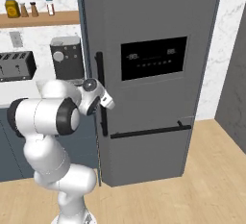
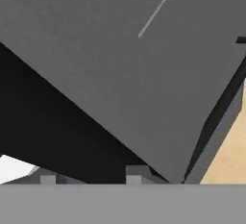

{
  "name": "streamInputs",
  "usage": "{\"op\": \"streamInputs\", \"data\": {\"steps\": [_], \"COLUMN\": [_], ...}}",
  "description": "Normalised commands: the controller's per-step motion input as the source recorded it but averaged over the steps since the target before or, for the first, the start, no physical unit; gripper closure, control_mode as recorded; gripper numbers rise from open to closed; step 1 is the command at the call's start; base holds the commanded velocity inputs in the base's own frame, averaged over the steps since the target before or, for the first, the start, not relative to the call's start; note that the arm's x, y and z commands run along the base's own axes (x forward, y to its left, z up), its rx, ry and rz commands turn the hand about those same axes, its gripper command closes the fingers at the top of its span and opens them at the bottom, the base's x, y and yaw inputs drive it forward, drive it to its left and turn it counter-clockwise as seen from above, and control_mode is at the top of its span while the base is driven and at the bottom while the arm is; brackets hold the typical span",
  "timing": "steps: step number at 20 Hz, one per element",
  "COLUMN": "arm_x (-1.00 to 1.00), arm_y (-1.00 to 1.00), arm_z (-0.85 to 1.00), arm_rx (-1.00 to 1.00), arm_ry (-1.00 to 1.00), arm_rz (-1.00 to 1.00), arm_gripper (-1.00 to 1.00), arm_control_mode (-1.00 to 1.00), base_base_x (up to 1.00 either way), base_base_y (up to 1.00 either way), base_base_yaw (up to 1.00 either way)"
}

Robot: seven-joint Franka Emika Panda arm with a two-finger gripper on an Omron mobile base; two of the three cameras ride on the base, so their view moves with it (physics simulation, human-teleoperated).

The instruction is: Grab a lemon wedge from the fridge and one ice cube from the ice bowl, and put them in the glass of lemonade.

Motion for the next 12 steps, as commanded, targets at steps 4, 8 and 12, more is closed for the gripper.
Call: {"op": "streamInputs", "data": {"steps": [4, 8, 12], "arm_x": [-0.45, -0.21, -0.11], "arm_y": [-1.0, -1.0, -1.0], "arm_z": [0.0, 0.0, 0.0], "arm_rx": [0.3, 0.23, 0.19], "arm_ry": [0.0, 0.0, 0.0], "arm_rz": [-0.24, -0.19, -0.08], "arm_gripper": [1.0, 1.0, 1.0], "arm_control_mode": [-1.0, -1.0, -1.0], "base_base_x": [0.0, 0.0, 0.0], "base_base_y": [0.0, 0.0, 0.0], "base_base_yaw": [0.0, 0.0, 0.0]}}
